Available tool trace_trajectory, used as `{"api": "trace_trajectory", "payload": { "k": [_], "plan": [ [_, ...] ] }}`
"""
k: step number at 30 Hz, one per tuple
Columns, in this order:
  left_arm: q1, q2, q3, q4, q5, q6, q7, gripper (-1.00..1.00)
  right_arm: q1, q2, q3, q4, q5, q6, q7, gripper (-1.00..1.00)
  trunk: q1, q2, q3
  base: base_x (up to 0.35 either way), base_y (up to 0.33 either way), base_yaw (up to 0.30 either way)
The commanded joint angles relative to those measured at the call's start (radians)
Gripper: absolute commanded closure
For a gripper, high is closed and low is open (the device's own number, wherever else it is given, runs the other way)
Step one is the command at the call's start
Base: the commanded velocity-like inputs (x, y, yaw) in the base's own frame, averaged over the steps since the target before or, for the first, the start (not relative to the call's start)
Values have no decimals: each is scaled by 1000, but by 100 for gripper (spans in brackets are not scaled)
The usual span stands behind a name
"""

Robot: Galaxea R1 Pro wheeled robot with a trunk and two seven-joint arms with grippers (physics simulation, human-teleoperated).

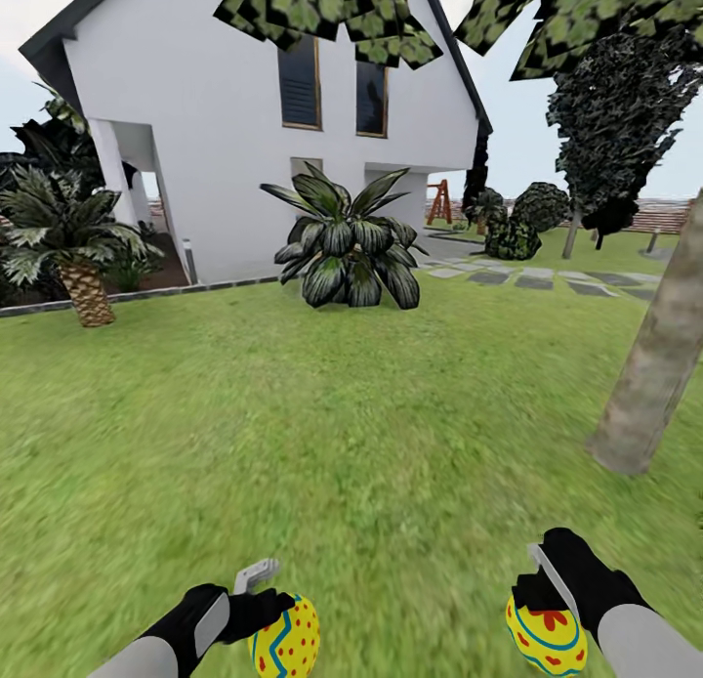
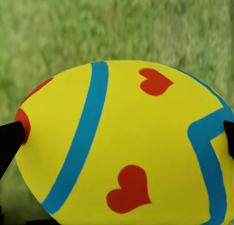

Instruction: Take the three Easter eggs out of the wicker basket on the lawn in the garden, then place them on the lawn next to a single tree (choose any tree) so that all three eggs are next to the same tree and none are left in the basket.

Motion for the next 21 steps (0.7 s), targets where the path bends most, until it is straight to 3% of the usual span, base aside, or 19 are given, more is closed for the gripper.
{"api": "trace_trajectory", "payload": {
  "k": [1,21],
  "plan": [
    [0,0,3,-2,10,9,1,100,0,0,0,-1,10,5,9,100,1,-1,-1,317,195,-300],
    [0,0,3,-3,10,9,1,100,-1,0,1,-1,10,3,9,100,1,-1,-1,317,195,-300]
  ]
}}
